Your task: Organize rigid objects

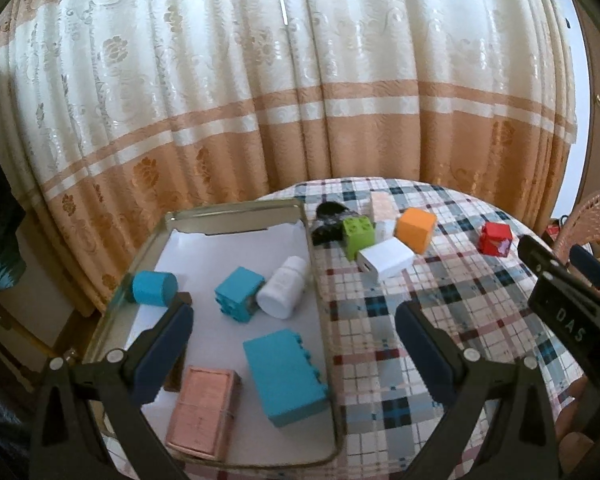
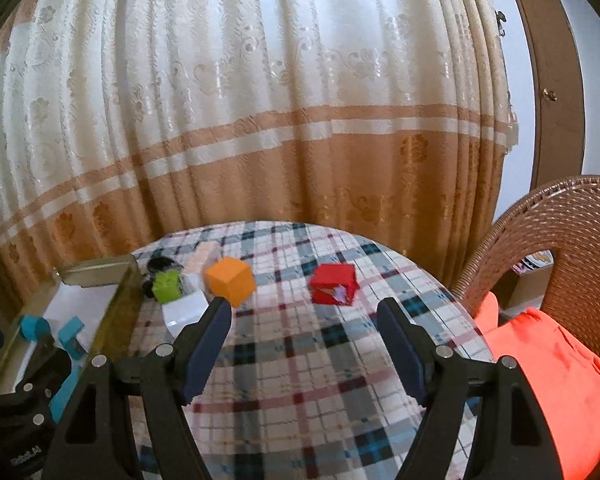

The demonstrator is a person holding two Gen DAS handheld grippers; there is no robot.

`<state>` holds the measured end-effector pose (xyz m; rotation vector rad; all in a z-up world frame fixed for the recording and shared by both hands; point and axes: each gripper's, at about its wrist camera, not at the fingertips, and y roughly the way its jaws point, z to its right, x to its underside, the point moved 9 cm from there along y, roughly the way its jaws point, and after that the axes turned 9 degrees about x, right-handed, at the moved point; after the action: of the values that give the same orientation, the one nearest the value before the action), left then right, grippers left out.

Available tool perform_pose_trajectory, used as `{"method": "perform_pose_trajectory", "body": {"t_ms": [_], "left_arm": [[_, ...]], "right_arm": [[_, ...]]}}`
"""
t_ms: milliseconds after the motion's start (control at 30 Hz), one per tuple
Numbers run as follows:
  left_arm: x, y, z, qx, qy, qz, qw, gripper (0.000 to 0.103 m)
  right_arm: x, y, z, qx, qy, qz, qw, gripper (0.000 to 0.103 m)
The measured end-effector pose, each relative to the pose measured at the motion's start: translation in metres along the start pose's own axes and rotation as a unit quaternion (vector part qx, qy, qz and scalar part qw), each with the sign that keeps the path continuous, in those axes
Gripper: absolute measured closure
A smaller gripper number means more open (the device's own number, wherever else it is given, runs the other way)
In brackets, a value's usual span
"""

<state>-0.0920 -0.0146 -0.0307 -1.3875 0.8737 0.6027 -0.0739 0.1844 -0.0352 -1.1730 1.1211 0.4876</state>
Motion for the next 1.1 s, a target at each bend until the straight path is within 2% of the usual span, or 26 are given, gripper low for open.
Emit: {"method": "perform_pose_trajectory", "body": {"t_ms": [200,400,600,800,867,967,1100], "left_arm": [[0.007,0.001,0.012,0.003,0.001,-0.003,1.0000,0.000],[0.016,-0.006,0.025,0.000,0.004,0.017,0.9998,0.000],[0.027,-0.003,0.040,0.005,0.020,0.004,0.9998,0.000],[0.027,-0.004,0.052,0.020,0.027,0.005,0.9994,0.000],[0.027,-0.003,0.061,0.024,0.037,0.002,0.9990,0.000],[0.026,-0.002,0.076,0.031,0.061,0.000,0.9977,0.001],[0.026,0.002,0.088,0.054,0.058,-0.012,0.9967,0.000]], "right_arm": [[0.003,-0.001,0.014,0.004,0.005,-0.002,1.000,0.026],[0.005,-0.005,0.029,0.004,0.028,-0.004,1.000,0.026],[0.007,-0.004,0.044,0.007,0.042,-0.014,0.999,0.026],[0.005,0.008,0.056,0.025,0.020,-0.027,0.999,0.026],[0.005,0.016,0.059,0.015,0.024,-0.042,0.999,0.026],[0.007,0.029,0.064,0.024,0.013,-0.061,0.998,0.026],[0.008,0.045,0.064,0.007,0.012,-0.086,0.996,0.026]]}}
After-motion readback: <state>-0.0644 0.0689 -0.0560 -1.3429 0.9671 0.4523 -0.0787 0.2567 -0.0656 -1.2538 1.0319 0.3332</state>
